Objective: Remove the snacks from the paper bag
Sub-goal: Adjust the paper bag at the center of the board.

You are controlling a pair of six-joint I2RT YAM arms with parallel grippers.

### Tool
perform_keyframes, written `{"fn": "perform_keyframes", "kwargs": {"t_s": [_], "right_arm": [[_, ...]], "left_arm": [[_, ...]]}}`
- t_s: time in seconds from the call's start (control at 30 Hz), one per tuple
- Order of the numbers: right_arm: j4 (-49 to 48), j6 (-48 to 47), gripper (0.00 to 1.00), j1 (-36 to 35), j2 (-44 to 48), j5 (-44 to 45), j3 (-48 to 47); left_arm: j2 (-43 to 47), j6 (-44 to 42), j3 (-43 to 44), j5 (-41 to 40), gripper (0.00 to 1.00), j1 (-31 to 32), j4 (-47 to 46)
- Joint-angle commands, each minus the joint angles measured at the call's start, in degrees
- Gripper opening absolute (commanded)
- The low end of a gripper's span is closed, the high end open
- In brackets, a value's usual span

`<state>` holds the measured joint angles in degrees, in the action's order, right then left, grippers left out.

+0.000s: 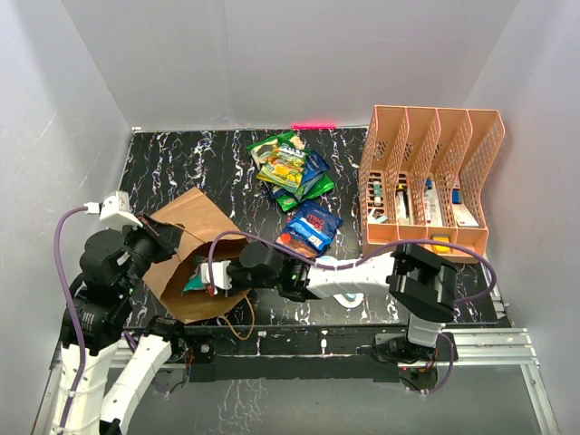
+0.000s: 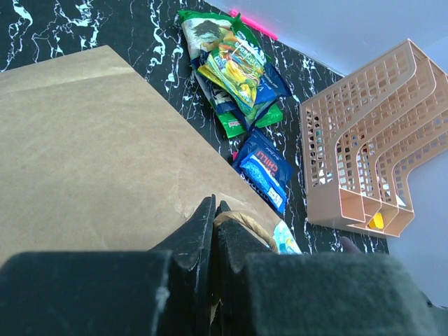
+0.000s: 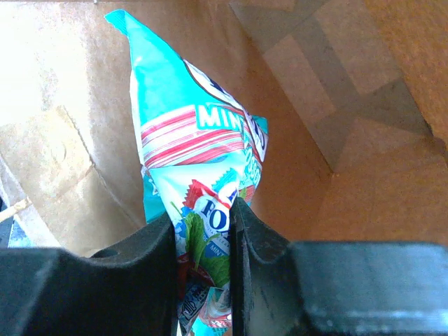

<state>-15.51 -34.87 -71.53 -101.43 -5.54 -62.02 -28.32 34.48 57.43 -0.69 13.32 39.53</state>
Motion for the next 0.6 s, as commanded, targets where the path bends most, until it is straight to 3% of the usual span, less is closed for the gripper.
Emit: {"fn": "perform_keyframes", "kwargs": {"t_s": [0.0, 0.57], "right_arm": [[-0.02, 3.28, 0.07, -0.2, 5.87, 2.59, 0.57], [11.01, 0.71, 0.08, -0.2, 32.84, 6.91, 7.83]], "left_arm": [[-0.11, -1.18, 0.43, -1.24, 0.0, 0.09, -2.28], [-5.37, -1.18, 3.28, -1.3, 0.0, 0.07, -6.19]]}}
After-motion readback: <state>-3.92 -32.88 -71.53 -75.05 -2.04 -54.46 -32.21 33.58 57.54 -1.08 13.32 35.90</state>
